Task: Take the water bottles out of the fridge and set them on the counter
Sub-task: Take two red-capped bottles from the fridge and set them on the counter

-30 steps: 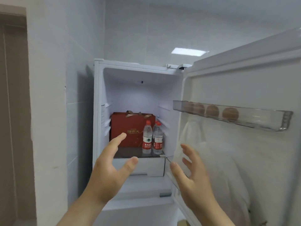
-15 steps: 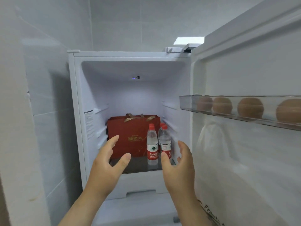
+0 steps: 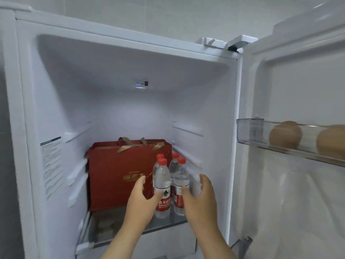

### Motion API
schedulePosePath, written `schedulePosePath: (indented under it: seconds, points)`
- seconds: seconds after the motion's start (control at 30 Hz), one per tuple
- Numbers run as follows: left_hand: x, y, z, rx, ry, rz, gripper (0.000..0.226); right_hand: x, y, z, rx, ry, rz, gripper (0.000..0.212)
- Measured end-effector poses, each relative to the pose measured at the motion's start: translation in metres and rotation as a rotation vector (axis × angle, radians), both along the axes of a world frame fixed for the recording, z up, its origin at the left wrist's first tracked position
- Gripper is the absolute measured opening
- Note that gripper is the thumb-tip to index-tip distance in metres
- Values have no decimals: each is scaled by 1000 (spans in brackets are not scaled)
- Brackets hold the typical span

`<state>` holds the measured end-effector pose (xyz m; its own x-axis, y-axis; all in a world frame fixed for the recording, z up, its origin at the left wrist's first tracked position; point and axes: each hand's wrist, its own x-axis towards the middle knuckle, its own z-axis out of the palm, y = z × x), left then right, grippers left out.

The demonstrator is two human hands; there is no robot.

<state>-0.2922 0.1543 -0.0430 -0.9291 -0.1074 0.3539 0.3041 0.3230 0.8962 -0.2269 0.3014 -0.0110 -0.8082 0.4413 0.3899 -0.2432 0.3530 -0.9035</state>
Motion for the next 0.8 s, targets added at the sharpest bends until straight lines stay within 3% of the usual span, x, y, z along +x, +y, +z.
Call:
schedulePosePath:
  seconds: [0.1, 0.3, 0.5, 0.7, 0.8]
  points:
    - [-44, 14, -1, 65, -121, 11, 85, -37, -3, -2, 7, -48, -60, 65]
    - [-96, 33, -27, -1, -216, 105, 58, -87, -2, -7, 43, -91, -124, 62]
    - [-107, 29, -33, -64, -217, 66, 51, -120, -7, -24, -2, -154, -201, 62]
    - [-111, -9, -43, -96, -177, 169, 45, -143, -7, -59, -112, -220, -245, 26]
    - [-114, -25, -46, -78, -167, 169, 47, -154, -7, -80, -130, -261, -248, 33]
